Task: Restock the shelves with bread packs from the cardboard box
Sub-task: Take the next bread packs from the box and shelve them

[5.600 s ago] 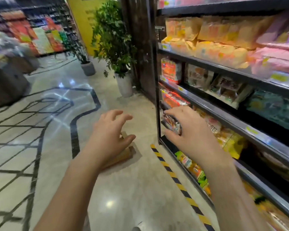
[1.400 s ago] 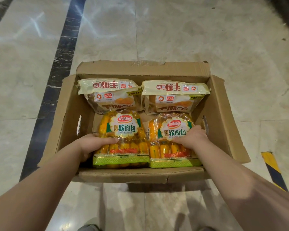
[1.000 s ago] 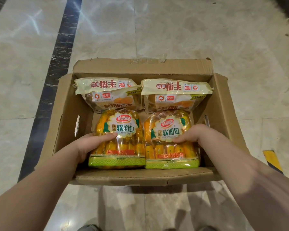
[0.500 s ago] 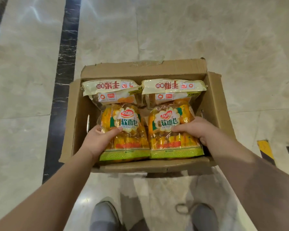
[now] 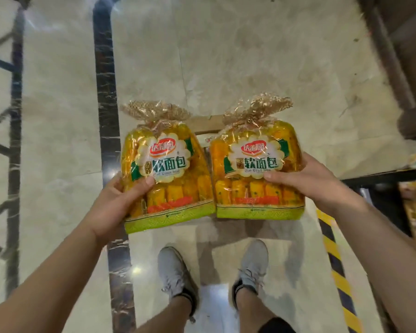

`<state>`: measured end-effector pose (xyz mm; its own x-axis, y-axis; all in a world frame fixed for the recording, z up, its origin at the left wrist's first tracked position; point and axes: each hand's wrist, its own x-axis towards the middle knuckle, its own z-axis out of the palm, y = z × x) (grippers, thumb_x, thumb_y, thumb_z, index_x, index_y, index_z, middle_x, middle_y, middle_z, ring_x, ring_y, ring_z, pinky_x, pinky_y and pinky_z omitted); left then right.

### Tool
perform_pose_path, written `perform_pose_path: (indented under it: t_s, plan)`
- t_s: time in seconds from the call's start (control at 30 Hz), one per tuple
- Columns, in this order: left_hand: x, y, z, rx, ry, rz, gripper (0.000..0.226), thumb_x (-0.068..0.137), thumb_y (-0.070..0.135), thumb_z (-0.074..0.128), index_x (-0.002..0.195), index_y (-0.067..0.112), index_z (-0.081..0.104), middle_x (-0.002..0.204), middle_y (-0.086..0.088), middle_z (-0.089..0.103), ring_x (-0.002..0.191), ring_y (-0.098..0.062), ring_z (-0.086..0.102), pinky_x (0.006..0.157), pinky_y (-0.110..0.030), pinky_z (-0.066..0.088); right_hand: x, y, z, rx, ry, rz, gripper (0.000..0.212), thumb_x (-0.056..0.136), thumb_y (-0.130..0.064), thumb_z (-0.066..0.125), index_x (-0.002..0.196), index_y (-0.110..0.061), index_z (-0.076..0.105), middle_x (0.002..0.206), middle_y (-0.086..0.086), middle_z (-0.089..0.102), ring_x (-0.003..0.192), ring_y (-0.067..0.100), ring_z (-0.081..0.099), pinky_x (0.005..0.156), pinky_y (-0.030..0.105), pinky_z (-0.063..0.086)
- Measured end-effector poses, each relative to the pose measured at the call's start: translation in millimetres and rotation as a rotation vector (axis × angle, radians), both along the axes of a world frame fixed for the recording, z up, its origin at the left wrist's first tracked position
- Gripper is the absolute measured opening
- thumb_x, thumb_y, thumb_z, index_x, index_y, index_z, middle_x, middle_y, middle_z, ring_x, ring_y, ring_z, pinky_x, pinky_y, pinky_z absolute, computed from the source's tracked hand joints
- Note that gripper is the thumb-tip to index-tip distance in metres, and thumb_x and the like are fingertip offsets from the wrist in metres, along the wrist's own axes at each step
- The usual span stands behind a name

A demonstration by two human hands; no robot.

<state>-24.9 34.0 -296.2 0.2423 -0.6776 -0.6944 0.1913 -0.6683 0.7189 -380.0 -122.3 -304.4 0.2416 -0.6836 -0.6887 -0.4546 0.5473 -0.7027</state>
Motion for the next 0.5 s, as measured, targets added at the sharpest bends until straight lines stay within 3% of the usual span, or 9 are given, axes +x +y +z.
perform_pose_path:
  t_s: [0.07,0.17,0.3,0.4,0.5]
  plan:
    - [-1.3,-2.6,60.9,-0.046,-0.013,-0.034,0.056,0.086,0.035,0.078,0.136,0.022,0.057,0.120,-0.007,0.075,0.107,-0.032,0.074,0.086,-0.042,0.062,-9.5,3.8,62.7,-0.023,-0.045,-0.025,0.069,0.062,-0.036,0.098,0.123,-0.035,0.066,0.113,-0.007,0.078,0.103,0.015,0.075,0.094,0.045,0.058]
    - [-2.5,-11.4,158.0,-0.133,-0.031,-0.066,0.063,0.080,0.046,0.083,0.135,0.025,0.060,0.122,-0.005,0.075,0.108,-0.029,0.074,0.087,-0.042,0.062,-22.3,7.7,160.7,-0.077,-0.068,-0.094,0.091,0.050,-0.049,0.100,0.131,-0.029,0.063,0.116,-0.003,0.077,0.105,0.020,0.075,0.095,0.048,0.058]
    - [-6.2,-24.8,287.5,-0.233,-0.068,-0.112,0.087,0.059,0.060,0.087,0.134,0.026,0.060,0.123,-0.003,0.074,0.109,-0.027,0.073,0.099,-0.053,0.054,-37.7,14.7,297.1,-0.166,-0.140,-0.178,0.086,0.053,-0.041,0.095,0.130,-0.025,0.062,0.114,-0.002,0.078,0.100,0.021,0.076,0.090,0.046,0.061]
    - [-15.2,-33.8,374.2,-0.352,-0.082,-0.147,0.097,0.050,0.061,0.092,0.134,0.025,0.059,0.124,-0.003,0.074,0.111,-0.027,0.073,0.092,-0.046,0.060,-52.4,27.5,391.1,-0.267,-0.194,-0.226,0.085,0.054,-0.047,0.094,0.130,-0.030,0.061,0.114,-0.006,0.077,0.100,0.018,0.076,0.087,0.044,0.061]
    - [-30.2,-39.4,447.7,-0.476,-0.071,-0.181,0.092,0.055,0.049,0.093,0.136,0.024,0.057,0.125,-0.003,0.073,0.111,-0.027,0.073,0.083,-0.037,0.063,-72.3,44.6,467.2,-0.401,-0.220,-0.310,0.084,0.052,-0.049,0.097,0.128,-0.033,0.063,0.112,-0.008,0.078,0.100,0.016,0.076,0.090,0.046,0.060]
